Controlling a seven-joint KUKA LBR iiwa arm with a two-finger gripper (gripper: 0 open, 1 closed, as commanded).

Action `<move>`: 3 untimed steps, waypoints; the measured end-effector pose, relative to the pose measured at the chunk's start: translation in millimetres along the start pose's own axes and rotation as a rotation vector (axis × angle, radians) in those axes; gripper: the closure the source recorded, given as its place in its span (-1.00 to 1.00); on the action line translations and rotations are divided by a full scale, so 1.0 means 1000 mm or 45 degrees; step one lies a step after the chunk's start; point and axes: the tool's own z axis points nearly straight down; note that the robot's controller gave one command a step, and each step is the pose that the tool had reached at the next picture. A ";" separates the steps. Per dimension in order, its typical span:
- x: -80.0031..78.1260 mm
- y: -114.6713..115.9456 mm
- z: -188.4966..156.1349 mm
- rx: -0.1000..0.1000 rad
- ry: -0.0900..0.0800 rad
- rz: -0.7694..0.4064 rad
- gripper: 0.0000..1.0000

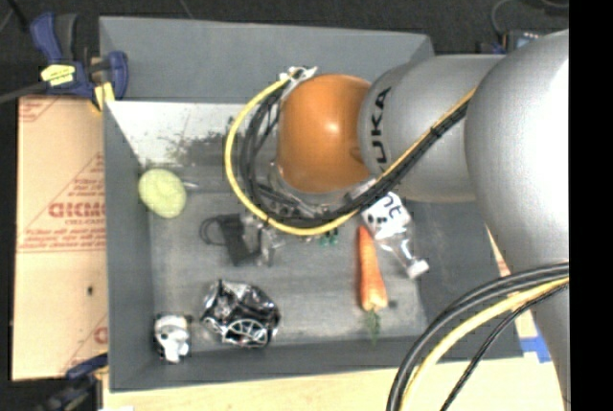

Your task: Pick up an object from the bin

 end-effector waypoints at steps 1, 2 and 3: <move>0.002 -0.002 -0.050 0.000 0.008 -0.006 1.00; -0.010 -0.007 -0.027 0.003 -0.019 -0.020 1.00; -0.011 -0.026 -0.150 0.003 -0.004 0.039 1.00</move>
Offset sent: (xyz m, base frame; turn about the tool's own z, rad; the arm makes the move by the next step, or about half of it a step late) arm 0.0156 -0.0055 -0.0329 -0.0298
